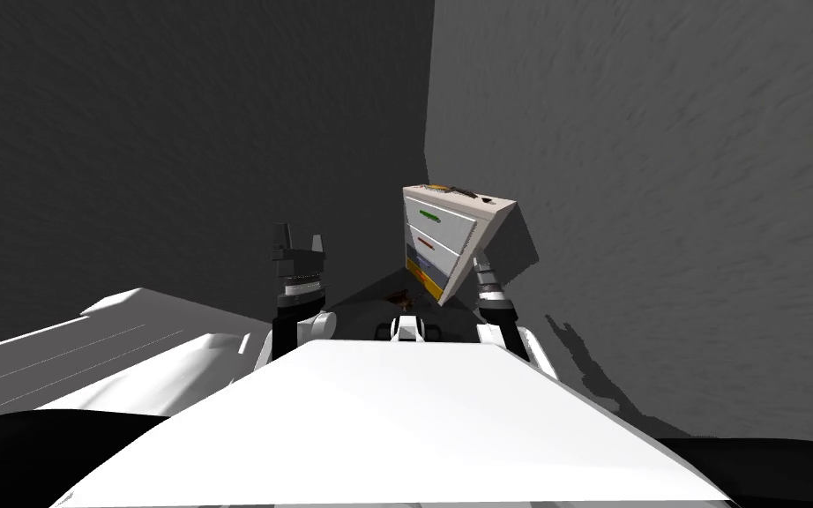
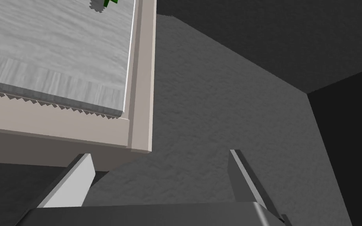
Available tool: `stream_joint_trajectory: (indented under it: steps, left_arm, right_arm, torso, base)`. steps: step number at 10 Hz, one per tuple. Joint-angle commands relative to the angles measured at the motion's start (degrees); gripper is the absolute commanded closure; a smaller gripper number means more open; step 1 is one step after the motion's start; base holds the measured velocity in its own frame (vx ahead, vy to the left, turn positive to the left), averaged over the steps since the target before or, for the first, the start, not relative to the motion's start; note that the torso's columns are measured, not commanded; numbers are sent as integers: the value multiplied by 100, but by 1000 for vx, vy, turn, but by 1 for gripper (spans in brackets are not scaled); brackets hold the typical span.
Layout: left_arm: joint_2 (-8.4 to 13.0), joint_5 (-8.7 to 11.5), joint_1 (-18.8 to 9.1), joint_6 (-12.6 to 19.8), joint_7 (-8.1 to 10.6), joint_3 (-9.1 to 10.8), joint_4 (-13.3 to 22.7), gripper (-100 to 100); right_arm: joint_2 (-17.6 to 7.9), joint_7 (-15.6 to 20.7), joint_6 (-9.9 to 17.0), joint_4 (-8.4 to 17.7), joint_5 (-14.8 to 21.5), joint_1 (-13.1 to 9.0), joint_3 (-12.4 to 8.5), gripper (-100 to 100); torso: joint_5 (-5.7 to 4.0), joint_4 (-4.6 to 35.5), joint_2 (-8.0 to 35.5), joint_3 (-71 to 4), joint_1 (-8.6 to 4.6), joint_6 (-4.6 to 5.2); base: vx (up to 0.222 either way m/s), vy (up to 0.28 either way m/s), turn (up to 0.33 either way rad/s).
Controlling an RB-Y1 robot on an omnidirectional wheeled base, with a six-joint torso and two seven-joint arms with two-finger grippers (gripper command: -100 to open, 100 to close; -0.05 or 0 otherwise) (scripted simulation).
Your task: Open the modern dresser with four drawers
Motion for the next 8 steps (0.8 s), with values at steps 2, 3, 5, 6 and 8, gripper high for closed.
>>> stream_joint_trajectory:
  steps: [2, 3, 5, 6, 8]
  left_arm:
    - [0, 0, 0, 0, 0, 0, 0, 0]
    - [0, 0, 0, 0, 0, 0, 0, 0]
    - [0, 0, 0, 0, 0, 0, 0, 0]
    - [0, 0, 0, 0, 0, 0, 0, 0]
    - [0, 0, 0, 0, 0, 0, 0, 0]
  right_arm:
    - [-122, 248, 562, 277, 390, 18, -131, -100]
    - [-122, 248, 634, 277, 390, 18, -131, -100]
    - [-169, 367, 938, 408, 585, 30, -196, -100]
    - [-206, 490, 1138, 546, 787, 40, -262, -100]
    - [-236, 617, 1468, 691, 998, 47, -330, -100]
  torso:
    - [-1, 1, 2, 1, -2, -1]
    - [-1, -1, -4, -1, 0, -5]
    - [-1, -1, -3, -1, -1, -4]
    - [-1, 1, 3, 1, -2, -1]
    - [-1, 0, 3, 2, -3, -1]
  base:
    - [63, 12, 137]
    - [62, 6, 99]
    - [65, 11, 147]
    - [61, 7, 203]
    - [64, 3, 167]
